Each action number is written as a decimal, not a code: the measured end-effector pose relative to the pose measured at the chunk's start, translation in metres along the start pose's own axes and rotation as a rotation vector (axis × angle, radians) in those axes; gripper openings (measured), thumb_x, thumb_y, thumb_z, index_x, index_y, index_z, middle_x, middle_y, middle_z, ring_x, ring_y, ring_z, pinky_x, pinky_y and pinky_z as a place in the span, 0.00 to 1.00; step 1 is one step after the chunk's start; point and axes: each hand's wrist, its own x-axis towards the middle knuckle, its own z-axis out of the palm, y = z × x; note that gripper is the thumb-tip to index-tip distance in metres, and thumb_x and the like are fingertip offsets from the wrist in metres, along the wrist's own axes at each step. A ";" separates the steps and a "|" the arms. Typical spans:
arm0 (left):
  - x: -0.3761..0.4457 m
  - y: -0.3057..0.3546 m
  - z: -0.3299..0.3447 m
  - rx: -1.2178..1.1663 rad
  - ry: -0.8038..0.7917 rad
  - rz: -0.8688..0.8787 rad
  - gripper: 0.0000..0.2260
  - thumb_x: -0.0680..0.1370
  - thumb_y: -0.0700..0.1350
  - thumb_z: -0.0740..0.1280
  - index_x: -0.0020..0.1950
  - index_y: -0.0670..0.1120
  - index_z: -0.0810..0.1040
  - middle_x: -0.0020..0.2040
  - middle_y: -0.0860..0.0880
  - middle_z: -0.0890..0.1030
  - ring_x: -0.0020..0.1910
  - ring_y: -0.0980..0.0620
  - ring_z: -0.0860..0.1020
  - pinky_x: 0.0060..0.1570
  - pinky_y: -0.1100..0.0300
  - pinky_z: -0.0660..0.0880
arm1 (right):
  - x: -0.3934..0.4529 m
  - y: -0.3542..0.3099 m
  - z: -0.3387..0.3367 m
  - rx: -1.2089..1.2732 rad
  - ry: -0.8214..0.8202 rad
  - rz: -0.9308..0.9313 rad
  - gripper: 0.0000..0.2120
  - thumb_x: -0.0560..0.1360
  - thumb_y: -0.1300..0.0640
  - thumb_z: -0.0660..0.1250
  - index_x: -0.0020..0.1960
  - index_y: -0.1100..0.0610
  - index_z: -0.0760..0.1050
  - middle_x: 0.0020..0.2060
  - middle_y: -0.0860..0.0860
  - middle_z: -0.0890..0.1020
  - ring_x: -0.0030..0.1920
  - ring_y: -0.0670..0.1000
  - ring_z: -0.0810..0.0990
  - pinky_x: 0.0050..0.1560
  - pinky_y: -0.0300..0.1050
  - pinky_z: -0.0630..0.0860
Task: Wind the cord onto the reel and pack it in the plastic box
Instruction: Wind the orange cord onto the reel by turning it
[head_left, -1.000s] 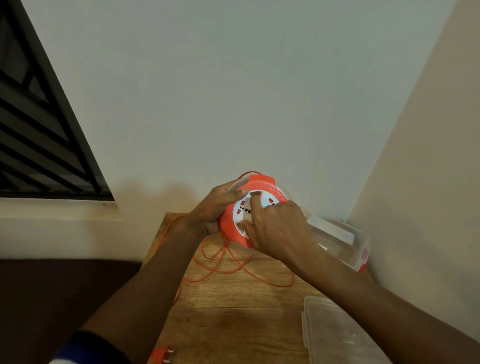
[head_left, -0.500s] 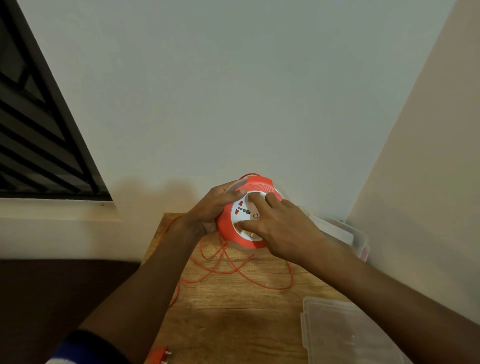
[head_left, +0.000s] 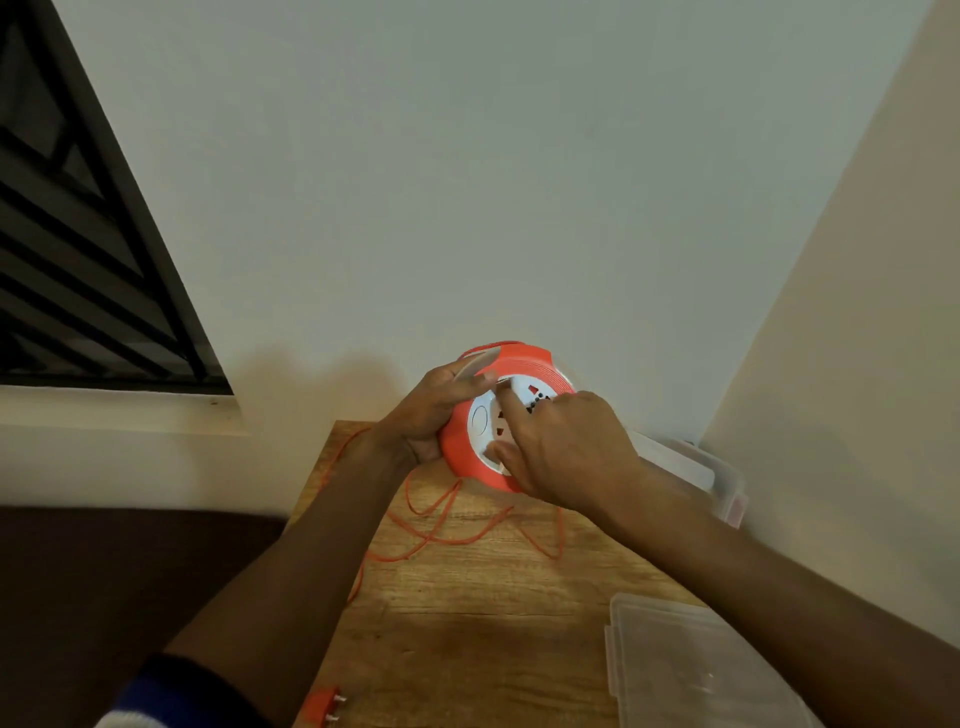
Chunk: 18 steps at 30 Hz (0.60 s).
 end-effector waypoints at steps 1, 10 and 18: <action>0.000 0.001 0.001 0.018 0.017 0.001 0.27 0.77 0.49 0.71 0.76 0.49 0.73 0.72 0.41 0.78 0.69 0.38 0.78 0.69 0.38 0.74 | 0.000 -0.003 0.003 0.003 -0.003 0.027 0.29 0.76 0.40 0.61 0.68 0.59 0.71 0.33 0.56 0.84 0.29 0.57 0.81 0.30 0.45 0.73; 0.000 -0.006 -0.004 0.018 -0.007 -0.044 0.29 0.78 0.50 0.70 0.79 0.48 0.68 0.70 0.40 0.79 0.66 0.36 0.80 0.64 0.36 0.77 | -0.007 -0.009 0.013 0.096 -0.034 0.060 0.30 0.76 0.45 0.65 0.73 0.55 0.63 0.48 0.55 0.85 0.41 0.56 0.84 0.38 0.50 0.80; -0.002 -0.010 -0.007 0.024 -0.010 -0.054 0.23 0.78 0.50 0.71 0.73 0.53 0.73 0.64 0.47 0.84 0.60 0.42 0.85 0.50 0.48 0.84 | -0.014 -0.012 0.003 0.106 -0.128 -0.163 0.22 0.76 0.59 0.66 0.69 0.48 0.70 0.73 0.64 0.58 0.68 0.65 0.64 0.57 0.59 0.75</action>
